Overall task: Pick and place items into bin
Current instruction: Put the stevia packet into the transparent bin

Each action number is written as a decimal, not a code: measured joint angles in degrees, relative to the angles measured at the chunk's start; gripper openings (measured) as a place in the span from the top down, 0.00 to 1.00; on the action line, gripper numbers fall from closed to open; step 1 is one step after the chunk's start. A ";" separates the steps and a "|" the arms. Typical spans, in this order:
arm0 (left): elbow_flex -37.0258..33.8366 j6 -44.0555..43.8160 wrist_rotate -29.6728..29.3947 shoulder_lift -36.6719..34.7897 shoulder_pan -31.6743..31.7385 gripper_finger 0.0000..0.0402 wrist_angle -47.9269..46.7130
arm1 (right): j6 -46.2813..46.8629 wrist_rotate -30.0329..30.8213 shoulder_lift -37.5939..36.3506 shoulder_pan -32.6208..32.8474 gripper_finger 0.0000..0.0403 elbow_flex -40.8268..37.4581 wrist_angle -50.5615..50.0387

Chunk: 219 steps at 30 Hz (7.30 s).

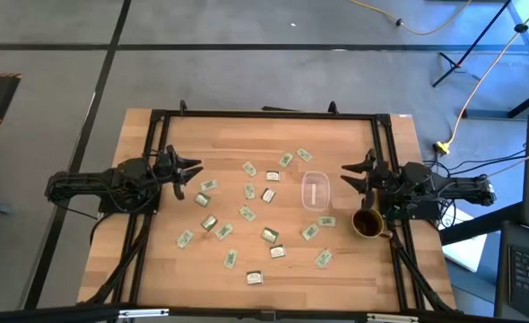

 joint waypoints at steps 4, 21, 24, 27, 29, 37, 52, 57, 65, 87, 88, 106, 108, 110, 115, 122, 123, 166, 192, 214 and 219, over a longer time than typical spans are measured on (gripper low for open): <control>-0.01 -0.02 -0.04 -0.01 0.01 0.73 0.00 | -1.93 -0.24 3.98 0.00 0.61 7.31 -1.61; 0.00 0.01 -0.09 0.00 0.01 0.73 0.00 | 0.30 -7.51 62.11 4.07 0.61 66.30 -55.11; 0.00 -0.02 -0.09 0.00 0.02 0.73 0.00 | 5.69 -7.45 71.28 7.90 0.61 71.59 -65.48; 0.00 -0.04 -0.09 0.00 0.02 0.73 0.00 | 9.30 -7.36 78.34 11.59 0.61 72.93 -70.81; -0.02 -0.02 -0.09 0.00 0.01 0.73 0.00 | 11.00 -7.33 81.84 13.90 0.61 72.45 -72.44; -0.01 -0.08 -0.09 0.00 0.00 0.73 0.00 | 18.42 -7.29 87.84 20.93 0.61 67.56 -67.18; 0.00 -0.06 -0.09 0.00 0.00 0.73 0.00 | 33.00 -7.17 88.26 19.44 0.61 55.89 -57.49; 0.00 -0.06 -0.09 -0.01 0.00 0.73 0.00 | 37.79 -7.25 88.26 17.90 0.61 52.98 -56.16; 0.00 -0.04 -0.09 -0.01 0.01 0.73 0.00 | 39.42 -9.66 88.26 14.40 0.61 48.24 -52.03; 0.00 0.01 -0.09 0.00 0.02 0.73 0.00 | 34.07 -14.78 88.24 13.09 0.61 38.72 -37.26; -0.02 -0.02 -0.09 0.01 0.02 0.73 0.00 | 33.89 -14.74 88.24 13.09 0.61 38.28 -36.82; 0.00 -0.04 -0.09 0.00 0.02 0.73 0.01 | 31.17 -12.95 92.42 13.09 0.61 37.48 -36.38; -0.01 -0.02 -0.09 -0.01 0.00 0.73 0.02 | 31.30 -13.10 93.01 13.07 0.61 37.57 -36.41; 0.00 -0.04 -0.09 -0.02 0.00 0.73 0.00 | 31.99 -13.14 93.07 13.07 0.62 37.57 -36.41; -0.01 -0.04 -0.09 -0.01 0.02 0.73 0.00 | 32.73 -13.55 92.26 13.09 0.69 38.23 -36.72; 0.00 -0.04 -0.09 -0.01 0.02 0.73 0.00 | 32.70 -14.78 92.22 13.09 0.82 38.44 -36.46; 0.00 -0.04 -0.09 0.01 0.00 0.73 0.00 | 32.70 -14.86 92.22 13.09 0.84 38.44 -36.43; 0.00 -0.10 -0.09 -0.01 0.02 0.73 0.00 | 20.79 -3.59 79.70 1.31 0.92 46.48 -41.26; 0.00 -0.08 -0.07 0.01 0.00 0.73 0.00 | 20.82 -4.69 85.66 0.42 0.86 44.30 -40.58; -0.02 -0.08 -0.09 0.00 0.02 0.73 0.00 | 6.12 -8.34 83.06 13.17 0.76 50.20 -39.20; 0.00 -0.07 -0.07 0.00 0.01 0.73 0.00 | 10.80 -8.31 83.08 18.14 0.76 50.16 -34.09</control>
